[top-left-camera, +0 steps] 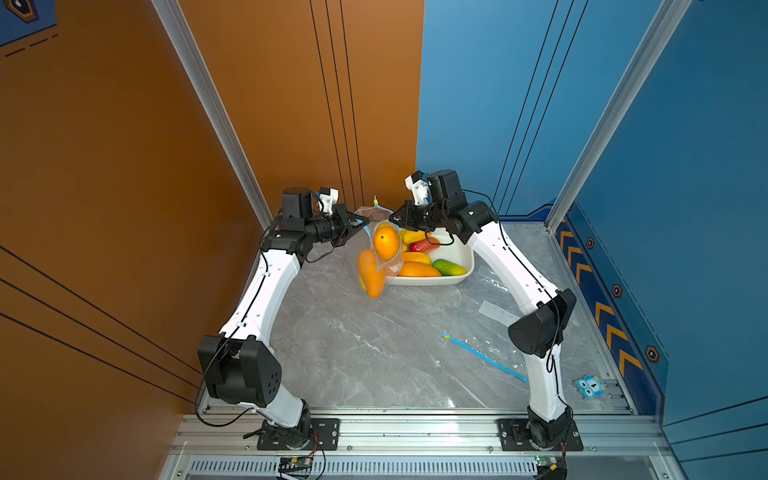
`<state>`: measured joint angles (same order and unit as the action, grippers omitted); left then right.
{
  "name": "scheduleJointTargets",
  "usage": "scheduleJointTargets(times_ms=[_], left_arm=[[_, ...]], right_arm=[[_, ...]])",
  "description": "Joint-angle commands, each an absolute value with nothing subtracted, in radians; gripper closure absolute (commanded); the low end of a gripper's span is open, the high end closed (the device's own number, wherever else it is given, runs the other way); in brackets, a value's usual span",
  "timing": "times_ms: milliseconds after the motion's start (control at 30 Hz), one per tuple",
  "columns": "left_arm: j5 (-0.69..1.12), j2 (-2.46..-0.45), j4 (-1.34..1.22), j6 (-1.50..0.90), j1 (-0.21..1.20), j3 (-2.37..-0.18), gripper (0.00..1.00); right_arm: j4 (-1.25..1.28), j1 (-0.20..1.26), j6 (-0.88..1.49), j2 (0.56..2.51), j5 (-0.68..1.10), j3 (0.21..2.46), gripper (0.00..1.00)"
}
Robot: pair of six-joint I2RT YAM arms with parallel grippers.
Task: Place the mango in a zip-top bag and seal the zipper
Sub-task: Open the zipper of the food storage bag.
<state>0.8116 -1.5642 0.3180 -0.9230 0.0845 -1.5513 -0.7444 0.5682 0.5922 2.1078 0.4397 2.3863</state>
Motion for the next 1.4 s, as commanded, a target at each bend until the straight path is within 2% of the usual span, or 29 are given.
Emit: scheduleJointTargets(times_ms=[0, 200, 300, 400, 500, 633, 700, 800, 867, 933, 1067, 1167, 1267, 1367], left_arm=[[0.774, -1.504, 0.301, -0.891, 0.068, -1.531, 1.0], [0.736, -1.433, 0.299, -0.866, 0.07, -1.506, 1.0], [0.756, -1.397, 0.3, -0.836, 0.09, -1.49, 1.0], [0.732, -1.366, 0.3, -0.817, 0.105, -1.492, 1.0], [0.757, -1.361, 0.3, -0.864, 0.084, -1.506, 1.0], [0.697, -1.343, 0.302, -0.859, 0.074, -1.497, 1.0], [0.767, -1.373, 0.3, -0.909, 0.048, -1.488, 1.0], [0.728, -1.355, 0.3, -0.885, 0.046, -1.447, 1.0], [0.71, -1.351, 0.301, -0.89, 0.031, -1.434, 1.0], [0.682, -1.344, 0.301, -0.881, 0.021, -1.418, 1.0], [0.711, -1.298, 0.3, -0.941, -0.026, -1.363, 1.0], [0.62, -1.19, 0.302, -0.892, -0.05, -1.387, 1.0], [0.674, -1.176, 0.303, -0.926, -0.148, -1.414, 1.0], [0.687, -1.179, 0.303, -0.926, -0.171, -1.405, 1.0]], right_arm=[[-0.912, 0.554, 0.549, 2.085, 0.403, 2.45, 1.0], [-0.942, 0.529, 0.528, 2.048, 0.362, 2.463, 1.0], [-0.94, 0.538, 0.52, 2.028, 0.407, 2.445, 1.0], [-0.913, 0.541, 0.528, 2.029, 0.355, 2.472, 1.0], [-0.904, 0.522, 0.561, 2.048, 0.435, 2.533, 1.0], [-0.893, 0.518, 0.603, 2.067, 0.402, 2.563, 1.0], [-0.899, 0.521, 0.635, 2.063, 0.496, 2.594, 1.0], [-0.884, 0.591, 0.539, 1.974, 0.31, 2.538, 1.0], [-0.88, 0.564, 0.552, 1.992, 0.284, 2.519, 1.0], [-0.894, 0.527, 0.58, 2.048, 0.359, 2.515, 1.0], [-0.874, 0.615, 0.515, 2.068, 0.458, 2.493, 1.0], [-0.714, 0.653, 0.61, 2.115, 0.653, 2.496, 1.0], [-0.615, 0.67, 0.663, 2.135, 0.691, 2.528, 1.0], [-0.478, 0.683, 0.741, 2.135, 0.732, 2.525, 1.0]])
